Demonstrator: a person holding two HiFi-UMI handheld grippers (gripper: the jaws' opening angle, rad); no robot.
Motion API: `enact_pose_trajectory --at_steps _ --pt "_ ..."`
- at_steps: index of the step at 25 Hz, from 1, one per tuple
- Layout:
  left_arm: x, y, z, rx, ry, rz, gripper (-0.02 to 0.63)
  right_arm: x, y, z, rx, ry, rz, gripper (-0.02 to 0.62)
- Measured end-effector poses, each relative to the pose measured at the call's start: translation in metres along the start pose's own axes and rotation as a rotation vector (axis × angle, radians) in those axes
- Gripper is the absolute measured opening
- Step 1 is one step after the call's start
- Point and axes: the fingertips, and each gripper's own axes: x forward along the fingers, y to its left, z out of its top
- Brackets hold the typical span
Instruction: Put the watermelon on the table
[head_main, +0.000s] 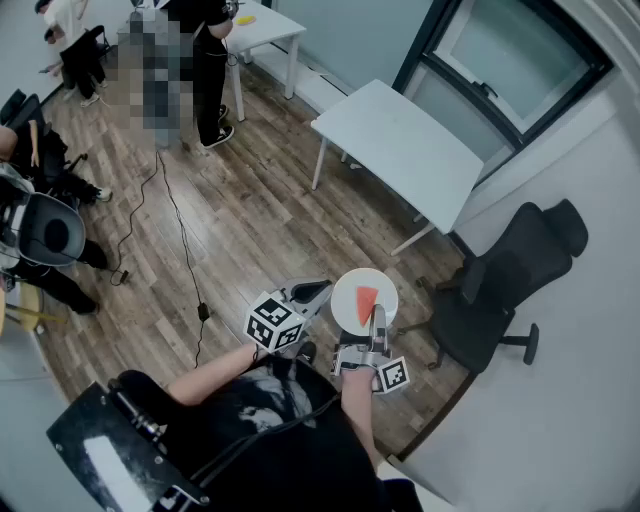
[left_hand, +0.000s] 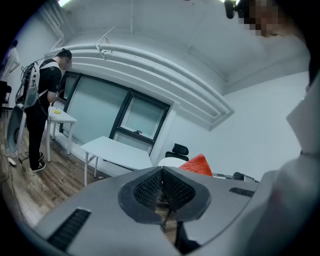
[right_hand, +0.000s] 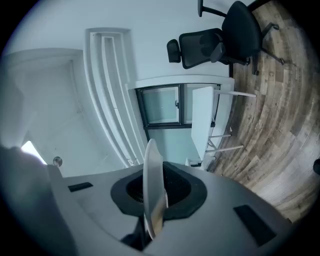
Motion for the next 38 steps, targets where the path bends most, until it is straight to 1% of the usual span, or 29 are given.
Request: enact_pose_trajectory --at_steps 9,12,15,19,22,26,30,35,38 --pt "-0.007 0.029 0.005 0.001 0.017 -0.016 0.005 0.024 -0.008 -0.022 0.001 -0.002 -0.023 0.028" --pt "-0.008 0.039 0.006 0.005 0.023 -0.031 0.005 0.029 -0.013 -0.026 0.017 -0.023 -0.021 0.028" --pt "-0.011 0.047 0.006 -0.002 0.038 -0.049 0.005 0.030 -0.021 -0.031 0.038 -0.050 -0.040 0.028" --pt "-0.016 0.051 -0.008 -0.026 0.066 -0.083 0.005 0.018 -0.032 -0.045 0.051 -0.070 -0.067 0.028" --pt "-0.011 0.055 -0.022 -0.041 0.103 -0.100 0.005 0.013 -0.043 -0.046 0.068 -0.085 -0.084 0.028" --pt "0.004 0.065 -0.024 -0.061 0.126 -0.107 0.005 0.025 -0.054 -0.034 0.089 -0.112 -0.106 0.028" --pt "0.034 0.082 -0.015 -0.056 0.131 -0.092 0.005 0.055 -0.060 -0.015 0.100 -0.100 -0.094 0.028" --pt "0.096 0.104 0.013 -0.048 0.110 -0.075 0.005 0.118 -0.060 0.028 0.104 -0.077 -0.075 0.028" --pt "0.144 0.104 0.036 -0.015 0.091 -0.087 0.005 0.157 -0.043 0.072 0.067 -0.055 -0.022 0.028"
